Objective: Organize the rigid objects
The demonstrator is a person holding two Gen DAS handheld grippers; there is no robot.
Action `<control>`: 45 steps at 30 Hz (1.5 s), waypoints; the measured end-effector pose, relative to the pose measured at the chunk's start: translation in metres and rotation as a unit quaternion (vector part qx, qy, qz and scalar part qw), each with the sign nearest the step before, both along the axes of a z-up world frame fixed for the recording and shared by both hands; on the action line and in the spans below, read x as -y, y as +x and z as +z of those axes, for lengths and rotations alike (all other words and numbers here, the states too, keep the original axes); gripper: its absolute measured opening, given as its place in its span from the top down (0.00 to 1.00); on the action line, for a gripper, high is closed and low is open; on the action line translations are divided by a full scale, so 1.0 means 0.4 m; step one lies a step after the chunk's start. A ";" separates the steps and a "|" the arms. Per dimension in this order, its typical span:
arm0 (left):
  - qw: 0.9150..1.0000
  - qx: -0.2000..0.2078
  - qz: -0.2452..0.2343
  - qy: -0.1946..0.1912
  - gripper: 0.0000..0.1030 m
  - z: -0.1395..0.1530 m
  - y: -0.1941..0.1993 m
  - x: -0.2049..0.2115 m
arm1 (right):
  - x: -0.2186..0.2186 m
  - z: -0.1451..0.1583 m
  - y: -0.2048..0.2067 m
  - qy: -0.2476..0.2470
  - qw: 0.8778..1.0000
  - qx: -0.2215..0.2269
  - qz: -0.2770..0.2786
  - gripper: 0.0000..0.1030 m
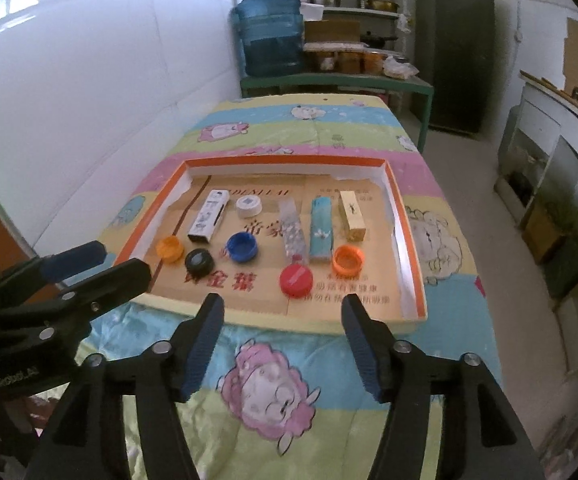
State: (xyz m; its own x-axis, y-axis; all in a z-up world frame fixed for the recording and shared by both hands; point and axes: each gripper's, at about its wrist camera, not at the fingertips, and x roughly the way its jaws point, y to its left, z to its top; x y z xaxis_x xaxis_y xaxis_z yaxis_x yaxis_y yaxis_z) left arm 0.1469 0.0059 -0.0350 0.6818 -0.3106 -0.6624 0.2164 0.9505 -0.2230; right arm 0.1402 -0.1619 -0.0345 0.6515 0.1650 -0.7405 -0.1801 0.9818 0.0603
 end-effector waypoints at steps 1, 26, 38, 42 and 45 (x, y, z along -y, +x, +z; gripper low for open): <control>1.000 0.001 0.005 0.004 0.30 -0.001 -0.014 -0.005 | -0.002 0.001 -0.012 -0.003 1.000 0.004 -0.005 0.34; 0.990 0.068 0.110 0.061 0.30 0.056 -0.287 -0.033 | -0.062 0.047 -0.268 -0.050 0.993 0.091 -0.053 0.34; 0.975 0.095 0.177 0.092 0.32 0.084 -0.381 -0.036 | -0.058 0.064 -0.347 -0.048 0.991 0.113 -0.062 0.34; 0.974 0.096 0.179 0.096 0.33 0.083 -0.394 -0.038 | -0.058 0.064 -0.354 -0.048 0.990 0.113 -0.063 0.34; 0.976 0.095 0.175 0.093 0.34 0.083 -0.398 -0.038 | -0.057 0.064 -0.354 -0.047 0.991 0.112 -0.064 0.34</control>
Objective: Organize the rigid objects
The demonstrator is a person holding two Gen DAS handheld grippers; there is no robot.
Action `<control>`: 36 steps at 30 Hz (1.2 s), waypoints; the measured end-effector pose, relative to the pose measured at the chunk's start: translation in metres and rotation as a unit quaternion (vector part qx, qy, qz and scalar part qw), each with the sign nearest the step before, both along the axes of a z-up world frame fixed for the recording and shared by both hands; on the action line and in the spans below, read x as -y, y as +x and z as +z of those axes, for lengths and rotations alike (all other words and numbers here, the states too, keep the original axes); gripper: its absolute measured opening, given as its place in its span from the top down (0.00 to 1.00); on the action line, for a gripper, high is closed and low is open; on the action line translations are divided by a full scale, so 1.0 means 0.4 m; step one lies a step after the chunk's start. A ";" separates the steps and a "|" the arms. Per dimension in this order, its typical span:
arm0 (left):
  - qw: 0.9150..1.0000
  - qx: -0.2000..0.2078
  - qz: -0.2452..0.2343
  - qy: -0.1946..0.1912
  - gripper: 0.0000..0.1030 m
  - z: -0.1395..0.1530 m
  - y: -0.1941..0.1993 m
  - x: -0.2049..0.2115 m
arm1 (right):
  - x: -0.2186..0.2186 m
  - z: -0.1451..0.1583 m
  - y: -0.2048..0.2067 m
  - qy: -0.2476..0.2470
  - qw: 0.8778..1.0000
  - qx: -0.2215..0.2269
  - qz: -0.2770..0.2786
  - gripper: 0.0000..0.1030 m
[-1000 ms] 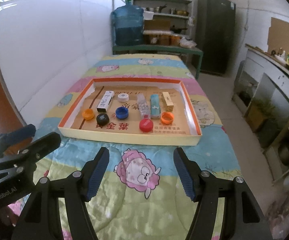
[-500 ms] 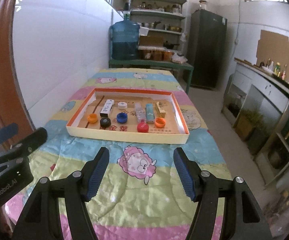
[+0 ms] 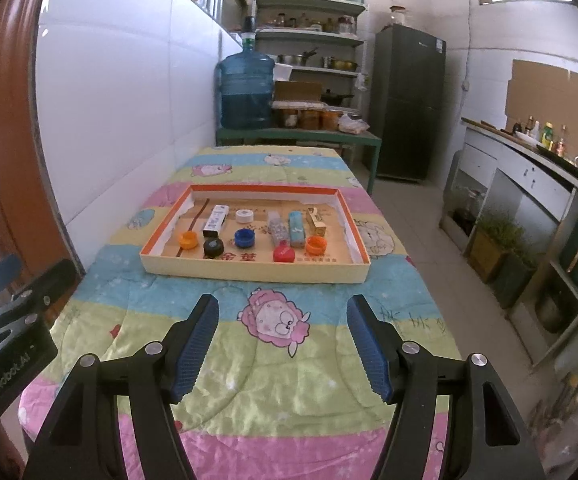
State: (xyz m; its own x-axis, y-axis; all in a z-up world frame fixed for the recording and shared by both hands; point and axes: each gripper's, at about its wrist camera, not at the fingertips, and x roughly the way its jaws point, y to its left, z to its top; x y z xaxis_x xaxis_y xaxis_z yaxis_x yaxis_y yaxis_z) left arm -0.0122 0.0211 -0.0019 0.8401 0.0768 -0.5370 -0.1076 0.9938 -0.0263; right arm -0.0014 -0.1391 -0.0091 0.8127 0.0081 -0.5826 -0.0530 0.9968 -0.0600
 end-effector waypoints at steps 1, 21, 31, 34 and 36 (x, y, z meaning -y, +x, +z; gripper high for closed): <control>1.000 0.000 -0.002 0.001 0.34 0.001 -0.002 0.000 | 0.000 0.000 -0.002 0.003 1.000 0.000 0.000 0.34; 0.999 -0.024 -0.029 -0.010 0.34 -0.036 0.017 0.005 | -0.018 -0.031 0.011 0.016 1.000 -0.022 0.006 0.34; 0.999 -0.029 -0.039 -0.012 0.34 -0.045 0.012 0.012 | -0.022 -0.040 0.011 0.017 1.000 -0.023 0.003 0.34; 0.999 -0.029 -0.041 -0.012 0.34 -0.045 0.009 0.014 | -0.019 -0.041 0.007 0.015 1.000 -0.020 0.000 0.34; 0.999 -0.028 -0.042 -0.012 0.34 -0.045 0.009 0.015 | -0.014 -0.042 0.006 0.015 1.000 -0.019 -0.003 0.34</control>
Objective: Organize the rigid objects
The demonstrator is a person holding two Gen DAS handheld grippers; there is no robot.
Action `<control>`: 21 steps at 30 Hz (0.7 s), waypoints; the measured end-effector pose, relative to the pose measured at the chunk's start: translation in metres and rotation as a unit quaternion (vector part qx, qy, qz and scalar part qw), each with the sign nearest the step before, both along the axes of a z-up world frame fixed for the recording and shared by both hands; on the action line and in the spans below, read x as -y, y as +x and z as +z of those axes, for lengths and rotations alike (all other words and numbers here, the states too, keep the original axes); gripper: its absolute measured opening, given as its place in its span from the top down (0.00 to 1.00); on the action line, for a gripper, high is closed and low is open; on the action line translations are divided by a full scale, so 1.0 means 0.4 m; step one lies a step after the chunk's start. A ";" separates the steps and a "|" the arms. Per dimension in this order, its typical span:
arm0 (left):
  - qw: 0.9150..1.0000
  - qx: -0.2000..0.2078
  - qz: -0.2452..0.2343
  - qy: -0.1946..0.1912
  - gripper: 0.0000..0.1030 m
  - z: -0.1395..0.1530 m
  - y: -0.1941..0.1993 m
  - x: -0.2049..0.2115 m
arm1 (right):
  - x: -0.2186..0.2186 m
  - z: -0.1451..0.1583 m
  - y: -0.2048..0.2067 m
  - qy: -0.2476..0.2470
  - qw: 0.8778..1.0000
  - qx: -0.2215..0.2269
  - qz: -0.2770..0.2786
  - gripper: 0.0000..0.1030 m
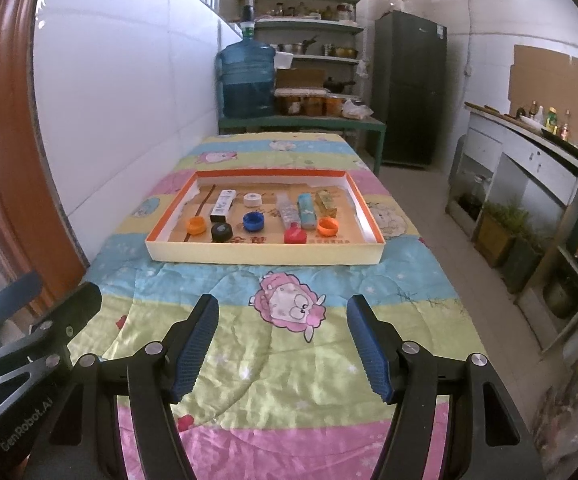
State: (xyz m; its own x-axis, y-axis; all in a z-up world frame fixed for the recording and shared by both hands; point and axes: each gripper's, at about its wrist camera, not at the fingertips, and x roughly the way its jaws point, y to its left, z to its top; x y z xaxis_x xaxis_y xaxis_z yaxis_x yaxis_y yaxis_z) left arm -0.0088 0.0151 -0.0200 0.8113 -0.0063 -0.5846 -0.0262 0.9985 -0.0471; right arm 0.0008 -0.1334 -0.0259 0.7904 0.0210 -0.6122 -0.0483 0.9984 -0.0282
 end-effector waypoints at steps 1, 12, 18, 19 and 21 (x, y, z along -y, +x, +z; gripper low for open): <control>1.000 0.000 0.000 0.000 0.34 0.000 0.000 0.001 | 0.004 0.001 -0.001 0.001 1.000 0.001 -0.002 0.34; 1.000 0.002 0.004 0.004 0.34 0.005 -0.006 0.004 | 0.026 0.002 -0.008 0.007 1.000 0.001 -0.009 0.34; 1.000 0.007 0.005 0.001 0.34 0.009 -0.011 -0.001 | 0.026 0.005 -0.018 -0.001 1.000 0.005 -0.006 0.34; 1.000 0.006 0.005 0.001 0.34 0.010 -0.013 0.000 | 0.024 0.006 -0.019 -0.002 1.000 0.005 -0.007 0.34; 1.000 0.007 0.004 0.003 0.34 0.011 -0.015 0.000 | 0.026 0.005 -0.020 0.000 1.000 0.006 -0.008 0.34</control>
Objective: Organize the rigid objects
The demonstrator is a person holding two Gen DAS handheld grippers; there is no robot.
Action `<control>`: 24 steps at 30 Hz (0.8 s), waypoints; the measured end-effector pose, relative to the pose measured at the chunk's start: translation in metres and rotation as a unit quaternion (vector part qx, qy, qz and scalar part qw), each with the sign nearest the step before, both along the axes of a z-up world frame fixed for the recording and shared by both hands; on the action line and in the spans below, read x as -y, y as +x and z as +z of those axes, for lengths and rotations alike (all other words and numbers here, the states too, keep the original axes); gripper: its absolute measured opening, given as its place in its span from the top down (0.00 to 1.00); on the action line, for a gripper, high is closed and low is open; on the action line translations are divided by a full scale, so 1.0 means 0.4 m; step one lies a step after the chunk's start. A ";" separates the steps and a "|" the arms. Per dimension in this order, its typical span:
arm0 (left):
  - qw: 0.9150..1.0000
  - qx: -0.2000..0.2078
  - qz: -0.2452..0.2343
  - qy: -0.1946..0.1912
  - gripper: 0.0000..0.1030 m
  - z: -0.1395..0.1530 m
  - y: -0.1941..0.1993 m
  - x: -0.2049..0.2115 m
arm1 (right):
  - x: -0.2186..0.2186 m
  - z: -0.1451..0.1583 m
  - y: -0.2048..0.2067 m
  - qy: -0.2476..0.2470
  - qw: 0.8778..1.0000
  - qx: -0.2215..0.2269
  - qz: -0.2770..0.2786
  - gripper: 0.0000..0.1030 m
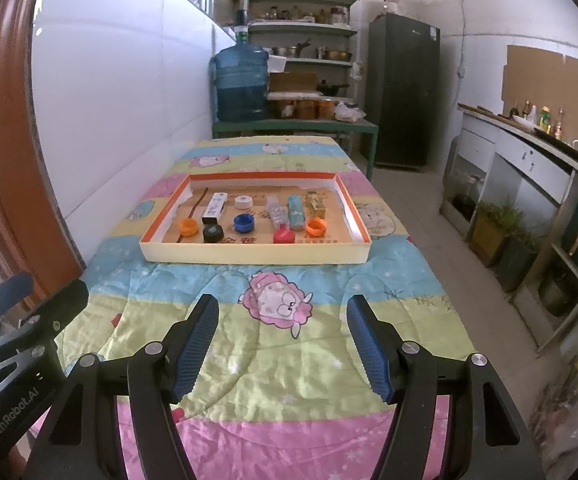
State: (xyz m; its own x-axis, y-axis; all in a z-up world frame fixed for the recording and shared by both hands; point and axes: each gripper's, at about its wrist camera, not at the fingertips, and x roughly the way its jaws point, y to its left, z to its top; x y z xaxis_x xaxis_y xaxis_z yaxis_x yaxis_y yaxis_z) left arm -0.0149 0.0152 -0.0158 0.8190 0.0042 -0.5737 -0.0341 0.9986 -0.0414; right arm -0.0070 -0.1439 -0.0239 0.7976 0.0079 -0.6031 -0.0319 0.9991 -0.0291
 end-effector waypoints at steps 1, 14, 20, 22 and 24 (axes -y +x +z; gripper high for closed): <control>1.000 0.000 0.000 0.001 0.34 0.000 0.000 -0.001 | -0.001 0.000 0.000 0.000 1.000 0.000 0.000 0.34; 1.000 -0.001 -0.001 -0.002 0.34 -0.001 -0.001 0.001 | -0.001 -0.001 0.000 0.000 1.000 -0.001 -0.001 0.34; 1.000 -0.002 -0.001 -0.002 0.34 -0.002 -0.001 0.001 | -0.002 -0.002 -0.001 0.000 1.000 -0.002 0.000 0.34; 1.000 -0.001 -0.001 -0.003 0.34 -0.002 -0.001 0.001 | -0.005 -0.006 0.000 -0.001 1.000 -0.002 0.001 0.34; 1.000 -0.001 -0.002 -0.004 0.34 -0.002 -0.001 0.001 | -0.008 -0.007 -0.001 -0.002 1.000 -0.002 0.002 0.34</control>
State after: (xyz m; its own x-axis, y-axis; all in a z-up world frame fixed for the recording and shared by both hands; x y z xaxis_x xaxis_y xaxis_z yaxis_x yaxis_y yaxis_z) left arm -0.0154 0.0147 -0.0165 0.8176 -0.0033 -0.5757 -0.0309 0.9983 -0.0497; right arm -0.0076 -0.1409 -0.0266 0.7955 0.0091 -0.6059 -0.0369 0.9988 -0.0335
